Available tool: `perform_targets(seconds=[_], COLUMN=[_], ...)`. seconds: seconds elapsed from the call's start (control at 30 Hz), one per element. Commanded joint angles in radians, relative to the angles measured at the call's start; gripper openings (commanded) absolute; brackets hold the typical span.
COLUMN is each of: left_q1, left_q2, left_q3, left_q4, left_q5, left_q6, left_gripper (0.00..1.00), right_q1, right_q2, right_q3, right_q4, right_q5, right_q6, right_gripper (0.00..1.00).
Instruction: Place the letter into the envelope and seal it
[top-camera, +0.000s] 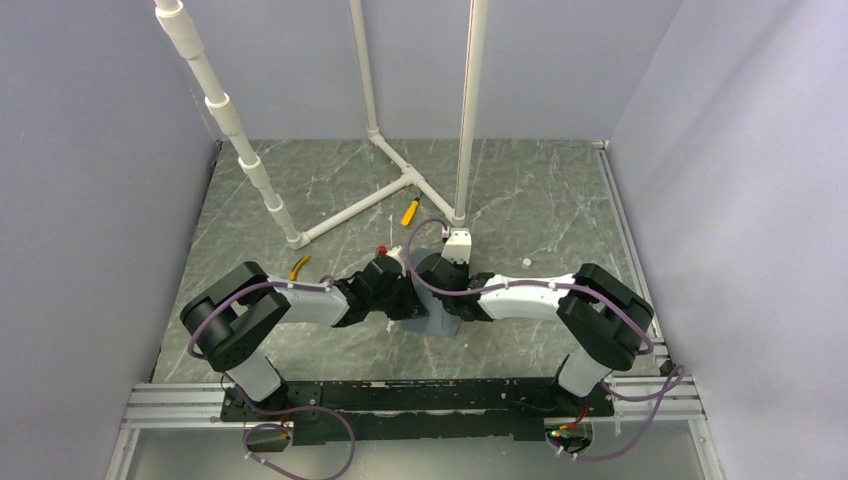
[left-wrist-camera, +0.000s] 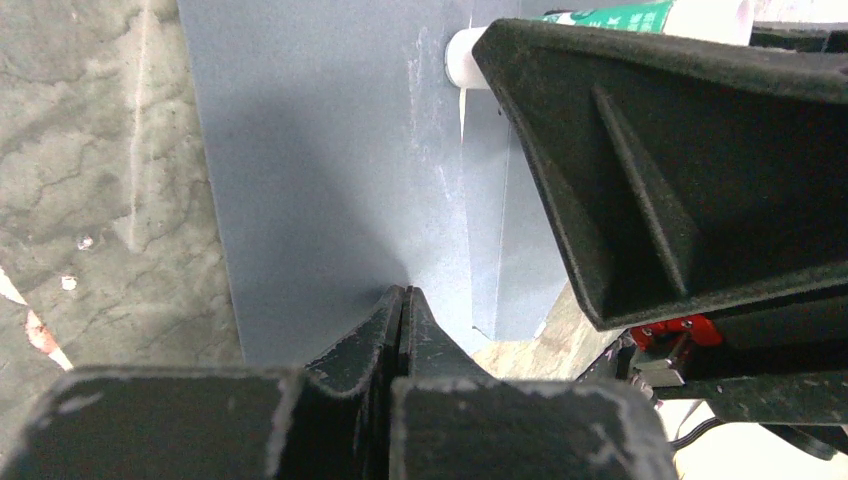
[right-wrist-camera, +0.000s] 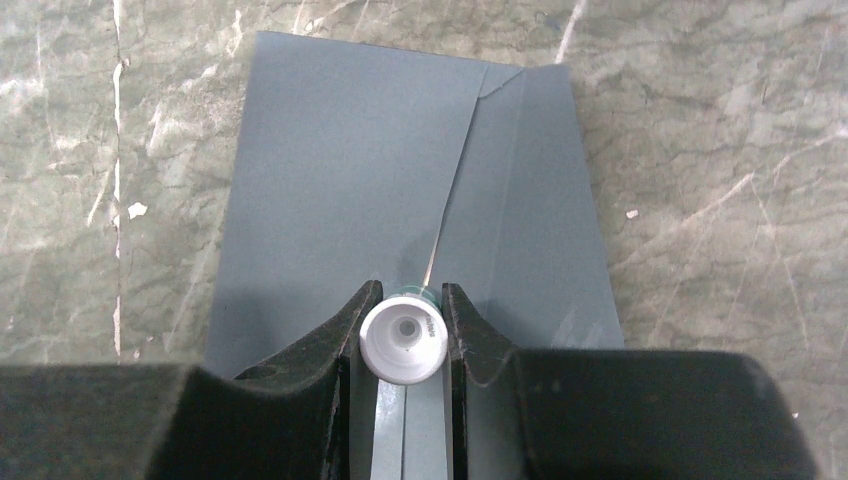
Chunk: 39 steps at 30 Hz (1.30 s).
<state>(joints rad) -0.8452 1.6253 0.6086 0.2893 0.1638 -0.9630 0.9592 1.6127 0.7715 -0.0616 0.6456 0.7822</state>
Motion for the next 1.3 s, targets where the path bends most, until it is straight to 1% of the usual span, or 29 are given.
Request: perform_targets(seconds=[0.0, 0.13, 0.37, 0.47, 0.6, 0.67, 0.8, 0.9, 0.97, 1.03, 1.13, 1.27], left_q1=[0.002, 0.003, 0.001, 0.003, 0.003, 0.003, 0.005, 0.008, 0.010, 0.009, 0.010, 0.010], left_q2=[0.027, 0.026, 0.022, 0.006, -0.036, -0.065, -0.129, -0.179, -0.213, -0.243, -0.279, -0.308], left_q3=[-0.018, -0.016, -0.012, -0.012, -0.005, 0.003, 0.019, 0.024, 0.026, 0.029, 0.037, 0.033], left_q4=[-0.101, -0.101, -0.102, -0.095, -0.072, -0.060, -0.038, -0.047, -0.083, -0.135, -0.210, -0.256], left_q5=[-0.044, -0.038, -0.033, -0.023, 0.020, 0.051, 0.111, 0.111, 0.081, 0.036, -0.025, -0.069], left_q6=[0.045, 0.049, 0.050, 0.053, 0.075, 0.093, 0.110, 0.111, 0.119, 0.131, 0.148, 0.148], left_gripper=[0.02, 0.02, 0.02, 0.02, 0.03, 0.11, 0.38, 0.53, 0.60, 0.63, 0.66, 0.68], right_q1=[-0.002, 0.000, -0.009, -0.028, -0.093, -0.133, -0.228, -0.295, -0.342, -0.411, -0.544, -0.743], right_q2=[0.032, -0.035, -0.239, -0.343, -0.472, -0.548, -0.685, -0.731, -0.747, -0.756, -0.770, -0.771], right_q3=[0.043, 0.046, 0.013, -0.020, -0.077, -0.118, -0.219, -0.287, -0.327, -0.363, -0.426, -0.512], right_q4=[-0.022, -0.046, -0.099, -0.121, -0.176, -0.201, -0.187, -0.181, -0.161, -0.129, -0.044, 0.116], right_q5=[-0.032, -0.014, -0.009, -0.046, -0.141, -0.179, -0.281, -0.317, -0.338, -0.380, -0.482, -0.666], right_q6=[-0.088, -0.100, -0.102, -0.094, -0.065, -0.044, 0.013, 0.088, 0.135, 0.174, 0.226, 0.307], right_gripper=[0.00, 0.00, 0.00, 0.00, 0.00, 0.00, 0.00, 0.00, 0.00, 0.00, 0.00, 0.02])
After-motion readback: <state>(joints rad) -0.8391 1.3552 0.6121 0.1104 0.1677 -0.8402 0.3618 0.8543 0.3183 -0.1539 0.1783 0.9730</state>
